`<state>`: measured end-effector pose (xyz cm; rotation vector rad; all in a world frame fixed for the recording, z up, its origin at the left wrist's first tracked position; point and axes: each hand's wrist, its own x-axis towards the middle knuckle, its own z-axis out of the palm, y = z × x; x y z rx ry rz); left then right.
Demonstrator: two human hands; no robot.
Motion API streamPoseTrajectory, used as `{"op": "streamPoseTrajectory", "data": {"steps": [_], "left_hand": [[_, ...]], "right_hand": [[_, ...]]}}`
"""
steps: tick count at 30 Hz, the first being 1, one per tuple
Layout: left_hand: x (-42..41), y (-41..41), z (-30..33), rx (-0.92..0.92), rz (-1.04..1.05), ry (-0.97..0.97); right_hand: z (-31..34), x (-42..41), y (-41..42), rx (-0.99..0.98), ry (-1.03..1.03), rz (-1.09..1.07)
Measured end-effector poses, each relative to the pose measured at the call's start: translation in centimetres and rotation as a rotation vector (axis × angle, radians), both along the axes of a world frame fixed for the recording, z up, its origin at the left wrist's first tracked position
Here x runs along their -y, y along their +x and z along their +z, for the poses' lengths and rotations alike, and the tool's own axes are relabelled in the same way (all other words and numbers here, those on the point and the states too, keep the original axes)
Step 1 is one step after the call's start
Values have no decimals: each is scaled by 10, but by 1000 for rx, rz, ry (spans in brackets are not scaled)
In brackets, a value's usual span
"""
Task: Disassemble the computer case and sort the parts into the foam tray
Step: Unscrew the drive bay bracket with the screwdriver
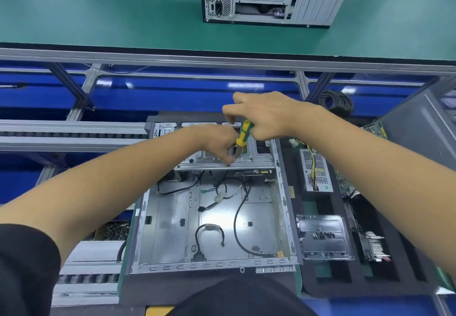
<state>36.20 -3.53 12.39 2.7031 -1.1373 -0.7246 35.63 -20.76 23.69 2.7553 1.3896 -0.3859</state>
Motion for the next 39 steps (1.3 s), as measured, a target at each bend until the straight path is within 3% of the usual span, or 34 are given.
{"op": "streamPoseTrajectory", "data": {"steps": [2, 6, 11, 16, 20, 26, 39], "left_hand": [[-1, 1, -3, 6, -15, -8], [0, 1, -3, 11, -3, -23], [2, 1, 4, -14, -46, 52], [-1, 2, 0, 49, -80, 17], [-4, -1, 2, 66, -98, -57], [-5, 2, 0, 41, -99, -36], [14, -2, -8, 222, -169, 202]], "right_hand": [[2, 0, -3, -90, 28, -54], [-2, 1, 3, 134, -70, 28], [1, -1, -3, -263, 120, -50], [-1, -1, -1, 60, -23, 23], [-3, 2, -1, -50, 45, 51], [-3, 7, 1, -35, 64, 51], [3, 21, -1, -49, 62, -42]]}}
